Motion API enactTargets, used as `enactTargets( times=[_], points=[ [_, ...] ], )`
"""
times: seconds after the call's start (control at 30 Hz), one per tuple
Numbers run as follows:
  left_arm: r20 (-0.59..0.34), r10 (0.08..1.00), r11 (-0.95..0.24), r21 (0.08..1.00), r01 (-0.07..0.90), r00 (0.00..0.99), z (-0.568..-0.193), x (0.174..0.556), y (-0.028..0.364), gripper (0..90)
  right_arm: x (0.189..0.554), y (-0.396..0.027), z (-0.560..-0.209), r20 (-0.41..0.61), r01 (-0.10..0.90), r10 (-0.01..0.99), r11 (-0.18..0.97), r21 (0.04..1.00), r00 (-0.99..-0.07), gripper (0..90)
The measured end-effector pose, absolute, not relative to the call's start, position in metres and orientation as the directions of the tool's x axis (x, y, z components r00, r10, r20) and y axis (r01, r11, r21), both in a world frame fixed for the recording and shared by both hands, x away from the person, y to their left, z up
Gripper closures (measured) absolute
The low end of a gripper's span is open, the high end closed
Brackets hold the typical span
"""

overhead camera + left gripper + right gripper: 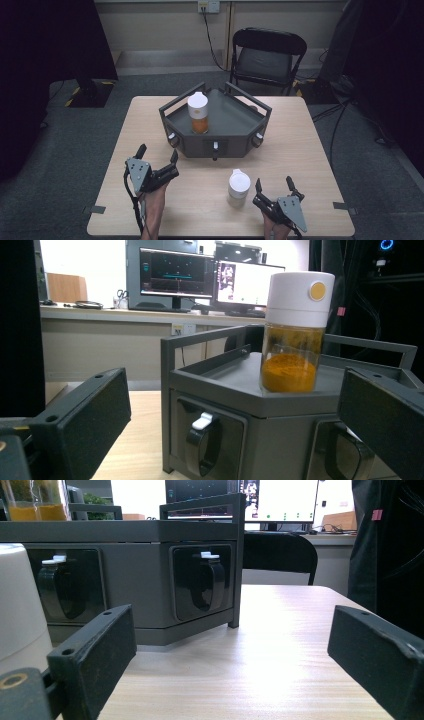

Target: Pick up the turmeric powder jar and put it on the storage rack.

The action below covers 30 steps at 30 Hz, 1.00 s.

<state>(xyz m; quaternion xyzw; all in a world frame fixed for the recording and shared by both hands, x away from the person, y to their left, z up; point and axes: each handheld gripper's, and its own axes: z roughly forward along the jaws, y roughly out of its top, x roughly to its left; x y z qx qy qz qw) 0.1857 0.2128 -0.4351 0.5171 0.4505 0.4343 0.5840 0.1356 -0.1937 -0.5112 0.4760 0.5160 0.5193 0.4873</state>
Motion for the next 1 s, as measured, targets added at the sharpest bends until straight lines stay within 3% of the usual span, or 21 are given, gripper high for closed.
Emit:
enactTargets(
  times=[1.0],
  points=[
    [-0.078,0.977,0.08,0.997,-0.003,0.196,-0.498,0.156,0.218,0.0,0.135,-0.193,-0.512,-0.009,-0.018,0.998,0.008,1.0,-0.068,4.1]
  ],
)
